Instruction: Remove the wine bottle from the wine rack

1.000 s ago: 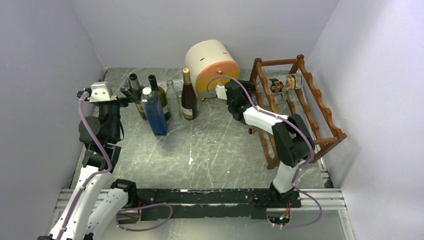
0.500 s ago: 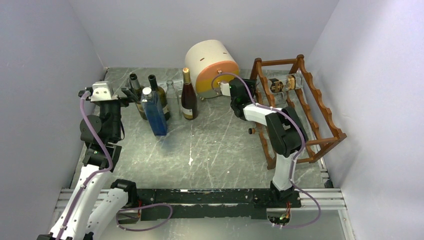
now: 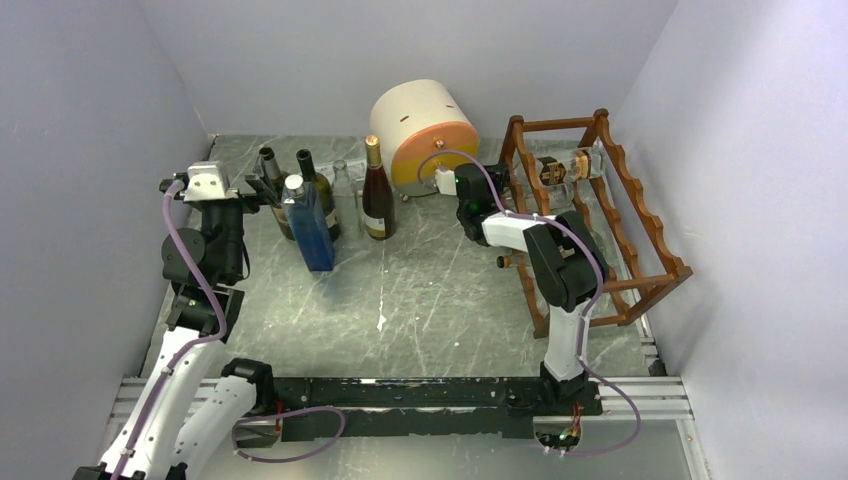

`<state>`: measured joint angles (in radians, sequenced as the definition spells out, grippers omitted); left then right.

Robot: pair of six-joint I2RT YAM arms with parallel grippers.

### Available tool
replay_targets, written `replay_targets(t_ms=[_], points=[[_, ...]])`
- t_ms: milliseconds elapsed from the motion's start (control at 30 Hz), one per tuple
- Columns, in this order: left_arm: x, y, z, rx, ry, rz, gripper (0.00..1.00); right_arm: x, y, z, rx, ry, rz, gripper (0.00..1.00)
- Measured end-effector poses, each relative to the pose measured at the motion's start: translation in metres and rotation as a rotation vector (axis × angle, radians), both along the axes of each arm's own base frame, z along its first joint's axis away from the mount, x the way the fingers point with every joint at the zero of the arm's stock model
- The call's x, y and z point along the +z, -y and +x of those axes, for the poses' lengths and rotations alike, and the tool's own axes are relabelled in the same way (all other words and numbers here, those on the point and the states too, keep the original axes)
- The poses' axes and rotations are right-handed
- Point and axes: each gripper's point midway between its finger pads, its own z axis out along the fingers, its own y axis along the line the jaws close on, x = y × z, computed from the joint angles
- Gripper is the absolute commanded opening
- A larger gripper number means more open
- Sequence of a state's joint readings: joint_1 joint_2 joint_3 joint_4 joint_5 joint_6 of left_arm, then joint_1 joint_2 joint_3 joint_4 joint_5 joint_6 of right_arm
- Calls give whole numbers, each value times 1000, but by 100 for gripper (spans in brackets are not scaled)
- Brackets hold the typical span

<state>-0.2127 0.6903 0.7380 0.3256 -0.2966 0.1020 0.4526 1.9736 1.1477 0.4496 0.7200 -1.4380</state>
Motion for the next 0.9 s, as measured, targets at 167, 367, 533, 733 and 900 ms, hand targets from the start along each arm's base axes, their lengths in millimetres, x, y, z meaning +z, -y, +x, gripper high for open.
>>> replay_targets(t_ms=[167, 367, 533, 733, 900], points=[[-1, 2, 1, -11, -3, 5, 99, 2, -3, -8, 3, 23, -28, 3], [-1, 3, 2, -13, -4, 5, 99, 19, -15, -28, 18, 79, -39, 0], [-2, 4, 2, -21, -5, 9, 99, 23, -36, -48, 63, 98, -52, 0], [-4, 7, 4, -34, -12, 14, 99, 22, -53, -67, 111, 89, -53, 0], [-4, 8, 5, -39, -12, 10, 99, 12, -54, -76, 146, 72, -103, 0]])
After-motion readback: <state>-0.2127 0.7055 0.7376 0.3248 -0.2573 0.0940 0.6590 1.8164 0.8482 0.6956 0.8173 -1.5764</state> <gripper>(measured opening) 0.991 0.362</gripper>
